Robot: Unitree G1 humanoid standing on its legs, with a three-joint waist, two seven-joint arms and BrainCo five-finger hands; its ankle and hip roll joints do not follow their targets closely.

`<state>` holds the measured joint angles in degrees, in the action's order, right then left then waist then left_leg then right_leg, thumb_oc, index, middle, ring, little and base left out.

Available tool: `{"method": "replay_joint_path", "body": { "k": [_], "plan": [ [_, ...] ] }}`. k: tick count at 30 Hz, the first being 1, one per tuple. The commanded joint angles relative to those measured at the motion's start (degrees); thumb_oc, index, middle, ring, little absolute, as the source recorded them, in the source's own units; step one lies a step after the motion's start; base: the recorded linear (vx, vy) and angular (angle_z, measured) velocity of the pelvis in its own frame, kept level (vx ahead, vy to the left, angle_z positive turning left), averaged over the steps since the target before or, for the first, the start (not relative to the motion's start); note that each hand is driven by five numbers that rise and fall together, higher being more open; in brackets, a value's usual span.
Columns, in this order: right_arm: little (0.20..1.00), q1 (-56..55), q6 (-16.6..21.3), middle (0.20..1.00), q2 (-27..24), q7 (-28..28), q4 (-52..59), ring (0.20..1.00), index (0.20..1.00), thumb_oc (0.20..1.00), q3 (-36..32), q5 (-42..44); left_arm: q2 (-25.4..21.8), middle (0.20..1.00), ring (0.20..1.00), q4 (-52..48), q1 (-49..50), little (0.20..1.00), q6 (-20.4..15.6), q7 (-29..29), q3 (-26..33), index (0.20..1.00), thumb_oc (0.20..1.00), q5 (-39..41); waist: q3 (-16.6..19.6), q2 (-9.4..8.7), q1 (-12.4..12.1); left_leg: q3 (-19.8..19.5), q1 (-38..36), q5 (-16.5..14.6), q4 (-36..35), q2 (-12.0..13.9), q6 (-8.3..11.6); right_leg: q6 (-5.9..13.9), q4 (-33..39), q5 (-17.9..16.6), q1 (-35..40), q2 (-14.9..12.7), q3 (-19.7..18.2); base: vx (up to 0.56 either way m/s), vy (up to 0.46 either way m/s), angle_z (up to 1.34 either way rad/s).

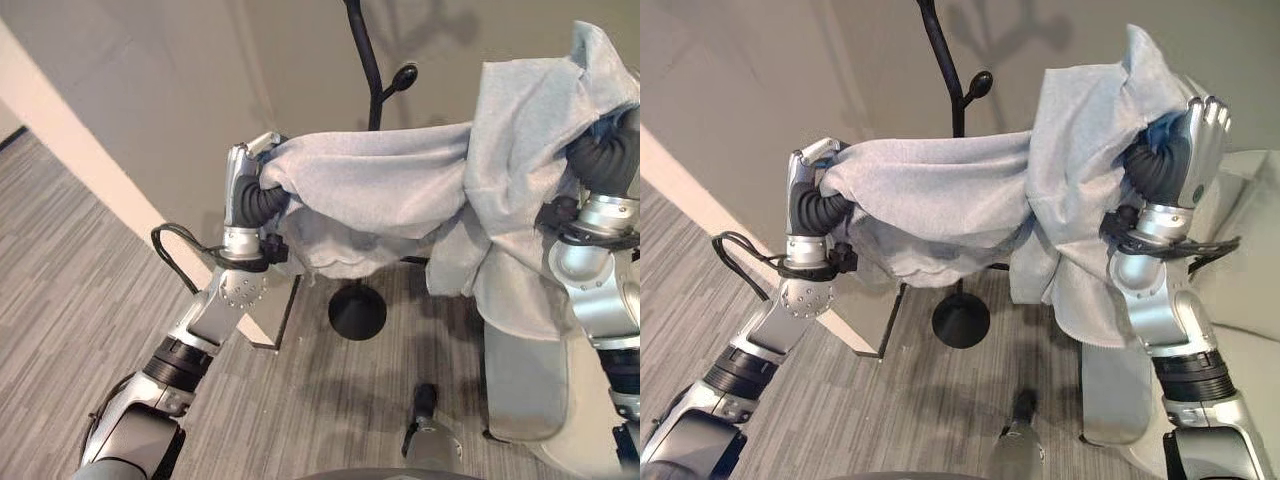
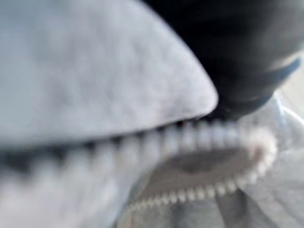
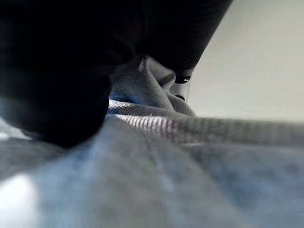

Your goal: Hang the clothes on the sofa on the clothes rack.

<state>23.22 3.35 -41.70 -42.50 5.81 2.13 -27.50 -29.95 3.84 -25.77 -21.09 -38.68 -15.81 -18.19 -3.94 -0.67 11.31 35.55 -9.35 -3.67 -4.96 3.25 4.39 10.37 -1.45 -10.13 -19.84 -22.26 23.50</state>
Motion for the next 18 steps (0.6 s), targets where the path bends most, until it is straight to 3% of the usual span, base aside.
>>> {"method": "replay_joint_path", "body": {
  "k": [1,5,6,9,10,11,12,13,14,15,18],
  "plan": [
    [0.200,-1.9,0.4,0.200,-2.4,0.7,2.9,0.200,0.200,0.200,-3.2,-3.0,1.1,0.200,0.200,1.1,-6.2,0.200,1.0,-6.1,1.7,0.200,0.200,-6.4,1.0,-0.65,0.2,3.1,-7.2,-2.3,0.0,2.3,-0.42,4.20,-3.4,-0.6,9.0,-1.0,-4.9,0.38,-0.289,0.35],
    [0.200,-2.2,3.3,0.200,-3.9,2.3,3.6,0.200,0.200,0.200,-3.5,-3.5,0.9,0.200,0.200,2.1,-7.8,0.200,2.3,-8.5,3.1,0.200,0.200,-8.8,2.4,-1.07,-0.8,2.8,-7.8,2.1,4.4,7.1,3.14,2.38,-3.4,3.5,13.2,4.1,-2.7,0.30,-0.412,-0.04],
    [0.200,-0.8,4.5,0.200,-5.1,1.7,2.2,0.200,0.200,0.200,-2.7,-2.7,0.7,0.200,0.200,3.2,-9.1,0.200,2.7,-10.2,3.4,0.200,0.200,-8.7,3.1,-1.22,-1.5,1.3,-6.1,5.4,9.3,10.3,4.99,0.19,-2.0,5.5,15.9,7.2,-1.9,0.28,-0.402,0.21],
    [0.200,1.3,5.2,0.200,-7.7,1.1,1.0,0.200,0.200,0.200,-2.3,-2.4,-0.7,0.200,0.200,4.9,-11.2,0.200,4.8,-12.0,3.3,0.200,0.200,-10.2,3.5,-2.31,-2.9,-0.9,-2.1,10.0,18.9,15.0,7.54,-2.99,0.3,9.1,20.4,10.8,-1.1,0.27,-0.388,0.19],
    [0.200,1.8,5.3,0.200,-7.8,0.9,0.6,0.200,0.200,0.200,-2.3,-2.3,-0.7,0.200,0.200,5.2,-11.6,0.200,4.8,-12.2,3.1,0.200,0.200,-10.3,3.0,-2.15,-2.6,-1.7,-1.5,10.0,20.2,16.0,8.11,-3.53,0.6,9.4,20.8,11.5,-0.6,0.11,-0.229,-0.02],
    [0.200,2.3,5.3,0.200,-8.8,0.3,0.2,0.200,0.200,0.200,-2.6,-2.4,-1.5,0.200,0.200,5.7,-12.3,0.200,5.5,-12.7,3.5,0.200,0.200,-11.0,3.0,-2.82,-3.0,-2.0,0.1,9.7,21.1,16.2,7.95,-4.25,1.4,10.5,22.3,12.0,-0.2,0.15,-0.232,0.12],
    [0.200,2.6,4.8,0.200,-10.0,0.0,0.4,0.200,0.200,0.200,-3.5,-3.2,-2.6,0.200,0.200,4.9,-13.0,0.200,7.2,-13.3,5.0,0.200,0.200,-12.3,3.1,-3.50,-3.2,-2.6,2.8,6.6,18.7,14.5,6.56,-4.74,2.0,11.2,23.8,13.0,-0.3,0.17,-0.192,0.19],
    [0.200,2.8,4.5,0.200,-10.4,-0.2,0.5,0.200,0.200,0.200,-3.8,-3.9,-3.1,0.200,0.200,4.7,-13.0,0.200,8.0,-14.0,5.2,0.200,0.200,-13.6,3.2,-3.50,-3.1,-2.7,3.3,6.0,17.2,14.0,5.93,-4.70,2.0,11.4,24.1,13.3,-0.2,0.12,-0.084,0.57],
    [0.200,2.9,4.4,0.200,-10.4,-0.2,0.5,0.200,0.200,0.200,-3.8,-4.1,-3.0,0.200,0.200,4.6,-12.9,0.200,8.2,-14.2,5.2,0.200,0.200,-13.9,3.2,-3.55,-2.9,-2.8,3.2,6.1,16.7,13.6,5.64,-4.58,2.1,11.3,24.1,13.1,0.0,0.08,-0.064,0.46],
    [0.200,3.2,4.9,0.200,-10.1,-1.8,1.4,0.200,0.200,0.200,-5.4,-4.3,-4.7,0.200,0.200,2.3,-12.4,0.200,8.6,-16.9,6.8,0.200,0.200,-15.8,3.4,-3.70,-2.9,-1.9,4.6,8.8,15.5,15.1,6.42,-5.17,2.5,12.0,24.9,14.4,-1.1,0.09,-0.074,0.41],
    [0.200,1.5,5.7,0.200,-9.2,-2.8,3.5,0.200,0.200,0.200,-7.5,-6.1,-5.8,0.200,0.200,-1.9,-8.2,0.200,8.7,-17.9,11.2,0.200,0.200,-17.4,4.1,-3.28,-3.3,-2.5,3.3,8.8,11.8,13.9,6.11,-5.00,2.4,12.3,25.3,14.8,-1.1,0.12,-0.020,0.13]
  ]
}}
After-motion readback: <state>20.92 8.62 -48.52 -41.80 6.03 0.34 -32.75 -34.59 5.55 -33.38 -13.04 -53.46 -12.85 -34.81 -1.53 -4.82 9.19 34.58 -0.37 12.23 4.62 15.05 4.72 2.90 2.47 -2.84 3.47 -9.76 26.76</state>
